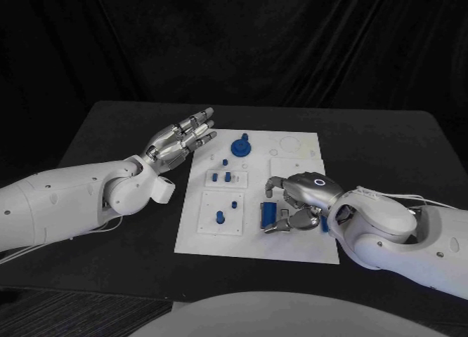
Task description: Assemble the parts on the task board
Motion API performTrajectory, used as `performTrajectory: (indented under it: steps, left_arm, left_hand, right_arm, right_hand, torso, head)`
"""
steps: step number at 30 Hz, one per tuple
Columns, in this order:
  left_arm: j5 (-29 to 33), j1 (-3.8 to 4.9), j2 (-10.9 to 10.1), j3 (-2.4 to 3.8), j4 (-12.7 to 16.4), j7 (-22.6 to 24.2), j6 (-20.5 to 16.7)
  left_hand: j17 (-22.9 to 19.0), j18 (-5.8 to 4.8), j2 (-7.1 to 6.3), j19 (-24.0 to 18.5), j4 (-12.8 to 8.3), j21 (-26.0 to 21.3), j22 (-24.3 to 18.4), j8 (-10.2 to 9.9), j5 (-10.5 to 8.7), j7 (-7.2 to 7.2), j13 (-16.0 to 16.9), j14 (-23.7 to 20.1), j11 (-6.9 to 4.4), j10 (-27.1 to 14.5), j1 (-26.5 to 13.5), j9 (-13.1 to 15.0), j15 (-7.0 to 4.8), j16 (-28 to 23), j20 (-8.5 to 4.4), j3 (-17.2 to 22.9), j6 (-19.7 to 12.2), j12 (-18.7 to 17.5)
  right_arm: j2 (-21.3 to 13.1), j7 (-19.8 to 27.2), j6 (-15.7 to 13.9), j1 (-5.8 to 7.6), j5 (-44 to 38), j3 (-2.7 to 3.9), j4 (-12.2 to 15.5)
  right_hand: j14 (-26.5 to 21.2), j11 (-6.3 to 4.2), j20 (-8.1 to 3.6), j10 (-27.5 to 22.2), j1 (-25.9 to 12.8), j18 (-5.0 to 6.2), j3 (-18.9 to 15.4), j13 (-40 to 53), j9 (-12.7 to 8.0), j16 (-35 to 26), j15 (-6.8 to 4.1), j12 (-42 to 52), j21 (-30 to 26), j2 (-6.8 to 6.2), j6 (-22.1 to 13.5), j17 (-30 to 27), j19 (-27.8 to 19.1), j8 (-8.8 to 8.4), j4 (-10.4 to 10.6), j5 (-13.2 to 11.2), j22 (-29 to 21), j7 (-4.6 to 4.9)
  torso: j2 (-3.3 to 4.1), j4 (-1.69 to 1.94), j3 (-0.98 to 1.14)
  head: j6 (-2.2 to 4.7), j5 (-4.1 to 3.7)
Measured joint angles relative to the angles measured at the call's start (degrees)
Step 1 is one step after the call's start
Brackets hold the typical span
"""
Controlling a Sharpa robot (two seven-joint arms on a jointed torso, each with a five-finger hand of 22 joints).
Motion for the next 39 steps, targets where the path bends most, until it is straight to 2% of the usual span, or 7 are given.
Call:
performTrajectory:
  steps: [8,10,13,16,18,33,39]
  left_arm:
    - [0.0,-0.02,-0.2,0.00,0.0,0.0,0.1]
    - [0.0,-0.02,-0.2,0.00,0.0,0.0,0.1]
    - [0.0,-0.02,-0.2,0.00,0.0,0.0,0.2]
    - [0.0,-0.02,-0.2,0.00,0.0,0.0,0.2]
    - [0.0,-0.03,-0.2,0.00,0.0,0.0,0.3]
    - [0.0,-0.04,-0.2,0.00,0.0,0.0,0.8]
    - [0.0,-0.07,-0.2,0.00,-0.1,0.0,1.0]
  left_hand:
    - [0.0,0.00,0.00,0.0,0.0,0.0,0.0,0.0,-0.01,0.00,0.0,0.0,0.00,0.0,0.0,0.0,0.00,0.0,0.00,0.0,0.0,0.0]
    - [0.0,0.00,0.00,0.0,0.0,0.0,0.0,0.0,-0.01,0.00,0.0,0.0,0.00,0.0,0.0,0.0,0.00,0.0,0.00,0.0,0.0,0.0]
    - [0.0,0.00,0.00,0.0,0.0,0.0,0.0,0.0,-0.02,0.00,0.0,0.0,0.00,0.0,0.0,0.0,0.00,0.0,0.00,0.0,0.0,0.0]
    - [0.0,0.00,0.00,0.0,0.0,0.0,0.0,0.0,-0.02,0.00,0.0,0.0,0.00,0.0,0.0,0.0,0.00,0.0,0.00,0.0,0.0,0.0]
    - [0.0,0.00,0.00,0.0,0.0,0.0,0.0,0.0,-0.02,0.00,0.0,0.0,0.00,0.0,0.0,0.0,0.00,0.0,0.00,0.0,0.0,0.0]
    - [0.0,0.00,0.00,0.0,0.0,0.0,0.0,0.0,-0.02,0.21,0.0,0.0,-0.01,0.0,0.0,0.0,0.00,0.0,0.00,0.0,0.2,0.0]
    - [0.0,0.00,0.00,0.0,0.0,0.0,0.0,0.0,-0.02,0.21,0.0,0.0,-0.01,0.0,0.0,0.0,0.00,0.0,0.00,0.0,0.2,0.0]
  right_arm:
    - [-0.1,-1.1,-0.9,-0.95,-2.9,0.00,0.4]
    - [-0.1,-1.4,-0.9,-1.08,-3.3,0.00,0.4]
    - [0.0,-1.7,-0.9,-1.23,-3.9,0.00,0.3]
    - [0.1,-2.0,-0.9,-1.30,-4.4,0.00,0.2]
    - [0.2,-2.2,-0.8,-1.36,-4.6,0.00,0.1]
    - [0.8,-2.5,-0.2,-1.78,-5.4,0.06,-0.2]
    - [0.8,-2.4,0.2,-1.79,-5.6,0.09,-0.1]
  right_hand:
    - [0.0,0.00,0.00,0.0,-0.2,-0.02,-0.2,0.0,0.6,-0.3,0.00,0.0,-0.4,-0.16,-1.0,-0.5,0.0,3.00,0.2,0.0,0.0,-0.03]
    - [0.0,0.00,0.00,0.0,-0.1,-0.01,0.0,0.0,0.7,-0.3,0.00,0.0,-0.7,-0.13,-1.4,-0.7,0.0,4.18,0.0,0.9,0.0,-0.02]
    - [0.0,0.00,0.00,0.0,1.9,-0.01,1.6,0.0,0.6,-0.3,0.00,0.0,-0.8,1.87,-2.3,-0.7,0.0,6.50,-0.2,6.4,0.0,-0.08]
    - [0.0,0.00,0.00,0.0,3.0,-0.01,2.2,0.0,0.0,-0.6,0.00,0.0,-1.1,3.04,-3.0,-0.8,0.0,8.10,-0.3,11.4,0.0,-0.22]
    - [0.0,0.00,0.00,0.0,3.5,-0.02,2.2,0.0,-0.4,-0.6,0.00,0.0,-1.3,3.49,-3.0,-0.9,0.0,8.78,-0.3,13.4,0.0,-0.21]
    - [0.0,0.00,0.00,0.0,6.8,-0.02,3.0,0.0,-2.1,-0.6,0.00,0.0,-1.7,4.23,-3.8,-0.4,0.0,10.57,-0.8,18.7,0.0,-0.21]
    - [0.0,-0.01,-0.01,0.0,6.9,-0.02,3.0,0.0,-2.3,-0.6,0.00,0.0,-1.7,4.14,-4.2,-0.4,0.0,10.78,-0.8,18.9,0.0,-0.22]
  torso:
    - [0.03,0.00,-0.01]
    - [0.03,0.00,-0.01]
    - [0.03,-0.03,0.01]
    - [0.02,-0.04,0.01]
    - [0.02,-0.04,0.01]
    - [-0.01,0.01,0.03]
    - [-0.02,0.01,0.03]
  head:
    - [0.00,0.00]
    - [0.00,-0.06]
    - [0.00,-0.07]
    - [0.00,-0.05]
    - [0.00,-0.12]
    - [0.00,-0.12]
    - [0.00,-0.15]
